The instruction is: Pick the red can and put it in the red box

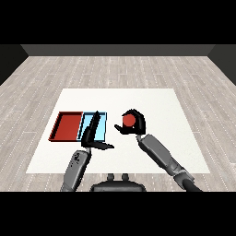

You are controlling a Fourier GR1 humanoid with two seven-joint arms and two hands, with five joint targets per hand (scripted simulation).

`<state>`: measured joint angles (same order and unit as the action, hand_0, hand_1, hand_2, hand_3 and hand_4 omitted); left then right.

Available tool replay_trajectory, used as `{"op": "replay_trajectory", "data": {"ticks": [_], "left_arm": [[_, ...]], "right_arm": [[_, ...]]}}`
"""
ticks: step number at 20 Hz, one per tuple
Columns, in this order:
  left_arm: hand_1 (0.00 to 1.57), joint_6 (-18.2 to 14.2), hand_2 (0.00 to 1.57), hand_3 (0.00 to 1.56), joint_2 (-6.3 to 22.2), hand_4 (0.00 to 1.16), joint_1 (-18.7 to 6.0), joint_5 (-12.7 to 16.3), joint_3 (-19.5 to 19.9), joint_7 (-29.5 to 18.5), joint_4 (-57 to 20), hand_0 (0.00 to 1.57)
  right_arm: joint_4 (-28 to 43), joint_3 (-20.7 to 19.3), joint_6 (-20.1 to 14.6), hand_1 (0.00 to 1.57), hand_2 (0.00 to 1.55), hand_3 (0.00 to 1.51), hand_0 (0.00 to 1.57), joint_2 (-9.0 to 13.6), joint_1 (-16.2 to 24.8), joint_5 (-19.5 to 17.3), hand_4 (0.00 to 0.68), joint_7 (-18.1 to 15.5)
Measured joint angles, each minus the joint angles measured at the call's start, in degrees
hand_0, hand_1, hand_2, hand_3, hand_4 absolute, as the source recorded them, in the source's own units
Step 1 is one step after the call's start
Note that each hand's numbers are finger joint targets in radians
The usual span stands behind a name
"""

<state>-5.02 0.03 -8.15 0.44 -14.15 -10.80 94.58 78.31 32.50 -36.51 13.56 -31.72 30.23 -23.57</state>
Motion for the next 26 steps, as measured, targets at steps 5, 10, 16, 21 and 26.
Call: {"op": "replay_trajectory", "data": {"ticks": [5, 10, 16, 21, 26], "left_arm": [[0.00, -3.8, 0.00, 0.00, 0.0, 0.00, -1.0, 0.0, -4.1, 0.6, -2.3, 0.00], [0.00, -6.3, 0.00, 0.00, 0.0, 0.00, -4.2, 1.8, -6.3, -0.2, -8.4, 0.00], [0.00, -7.5, 0.00, 0.00, 0.1, 0.00, -3.9, 3.7, -8.5, -2.8, -12.3, 0.00], [0.00, -8.6, 0.00, 0.00, 0.0, 0.00, -5.5, 5.9, -9.6, -3.7, -15.5, 0.00], [0.00, -9.7, 0.00, 0.00, 0.0, 0.00, -6.6, 8.0, -11.2, -3.3, -16.0, 0.00]], "right_arm": [[4.8, -1.1, 1.0, 1.44, 1.43, 1.40, 1.44, -1.2, 3.1, -4.6, 0.616, 2.0], [6.5, -2.4, 3.0, 1.45, 1.44, 1.40, 1.45, -2.9, 4.4, -8.3, 0.647, 3.1], [7.0, -4.2, 5.4, 1.47, 1.44, 1.39, 1.47, -6.4, 6.1, -13.0, 0.654, 3.3], [8.8, -5.6, 7.8, 1.46, 1.43, 1.39, 1.46, -8.7, 8.3, -17.0, 0.663, 4.2], [7.0, -7.5, 10.5, 1.46, 1.44, 1.39, 1.46, -11.5, 8.3, -19.1, 0.671, 3.7]]}}
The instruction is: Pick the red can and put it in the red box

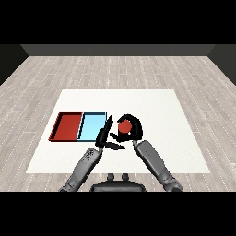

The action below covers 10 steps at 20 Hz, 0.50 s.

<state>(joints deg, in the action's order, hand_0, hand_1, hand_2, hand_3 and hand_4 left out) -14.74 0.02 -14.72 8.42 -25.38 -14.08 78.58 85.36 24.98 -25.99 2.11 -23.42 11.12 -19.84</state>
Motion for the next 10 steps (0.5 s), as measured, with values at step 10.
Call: {"op": "replay_trajectory", "data": {"ticks": [10], "left_arm": [[0.00, -1.4, 0.00, 0.00, 0.0, 0.00, -3.4, 3.9, -2.3, -1.7, -3.8, 0.00]], "right_arm": [[3.6, 2.3, 0.0, 1.51, 1.45, 1.42, 1.51, -1.9, 2.2, 0.5, 0.657, 1.3]]}}
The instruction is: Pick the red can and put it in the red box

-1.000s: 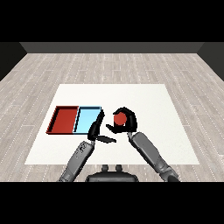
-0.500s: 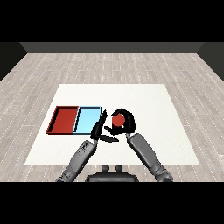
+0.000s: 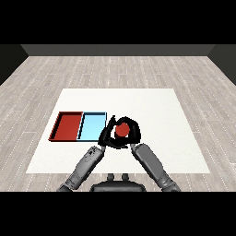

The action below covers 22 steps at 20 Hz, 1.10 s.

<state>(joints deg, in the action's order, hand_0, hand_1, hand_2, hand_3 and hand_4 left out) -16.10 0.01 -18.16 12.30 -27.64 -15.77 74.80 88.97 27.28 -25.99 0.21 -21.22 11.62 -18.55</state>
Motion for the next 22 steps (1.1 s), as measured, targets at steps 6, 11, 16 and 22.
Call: {"op": "replay_trajectory", "data": {"ticks": [6, 11, 16, 22], "left_arm": [[0.00, 0.2, 0.00, 0.00, 0.1, 0.00, -0.8, 2.3, -1.1, -1.4, -2.1, 0.00], [0.00, -2.0, 0.00, 0.00, 1.2, 0.00, -1.4, 4.1, -2.9, -1.3, -2.2, 0.00], [1.57, -6.9, 1.57, 1.52, 1.0, 1.13, -1.3, 6.2, -2.3, -1.9, -2.0, 1.57], [1.57, -13.4, 1.56, 1.48, 1.0, 1.12, -3.3, 8.5, -4.4, -2.7, -3.5, 1.57]], "right_arm": [[-1.6, 1.6, -1.5, 1.52, 1.45, 1.41, 1.52, -0.1, -2.3, 2.3, 0.648, -0.7], [-2.8, 3.5, -4.1, 1.50, 1.46, 1.40, 1.50, 0.3, -3.9, 2.5, 0.638, -1.1], [-3.5, 4.9, -5.5, 1.53, 1.46, 1.39, 1.53, 0.4, -5.1, 2.9, 0.652, -1.2], [-3.9, 4.0, -5.2, 1.49, 1.44, 1.39, 1.49, 0.7, -6.2, 3.0, 0.649, -0.3]]}}
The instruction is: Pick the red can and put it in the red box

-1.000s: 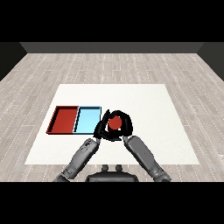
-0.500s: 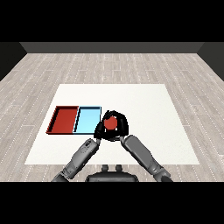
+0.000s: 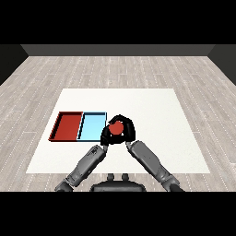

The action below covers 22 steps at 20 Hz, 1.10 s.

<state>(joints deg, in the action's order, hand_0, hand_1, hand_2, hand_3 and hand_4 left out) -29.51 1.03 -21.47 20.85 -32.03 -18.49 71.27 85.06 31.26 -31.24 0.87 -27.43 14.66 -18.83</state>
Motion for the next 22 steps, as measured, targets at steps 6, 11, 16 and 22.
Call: {"op": "replay_trajectory", "data": {"ticks": [6, 11, 16, 22], "left_arm": [[1.57, -2.6, 1.56, 1.48, 0.0, 1.14, -0.9, 0.6, -0.2, -1.7, -1.5, 1.57], [1.57, -3.2, 1.57, 1.51, -0.3, 1.15, 0.2, -0.8, 1.0, -3.7, -0.5, 1.57], [1.57, -3.1, 1.57, 1.51, -0.6, 1.15, 0.4, 0.7, 1.2, -7.2, -1.4, 1.57], [1.57, -4.8, 1.57, 1.49, -0.6, 1.13, 0.7, 0.9, 0.7, -8.8, -1.3, 1.57]], "right_arm": [[0.5, 0.0, 0.1, 1.50, 1.44, 1.39, 1.50, -0.2, 1.3, -0.2, 0.646, -0.6], [0.8, -0.1, 0.9, 0.92, 0.93, 0.53, 0.92, -0.5, 1.0, 1.4, 0.000, -0.5], [0.7, 0.2, 0.7, 0.00, 0.00, 0.00, 0.00, -0.8, 1.7, -1.8, 0.000, 3.4], [0.7, -0.2, 1.4, 0.00, 0.00, 0.00, 0.00, -0.6, 2.2, -3.3, 0.000, 6.2]]}}
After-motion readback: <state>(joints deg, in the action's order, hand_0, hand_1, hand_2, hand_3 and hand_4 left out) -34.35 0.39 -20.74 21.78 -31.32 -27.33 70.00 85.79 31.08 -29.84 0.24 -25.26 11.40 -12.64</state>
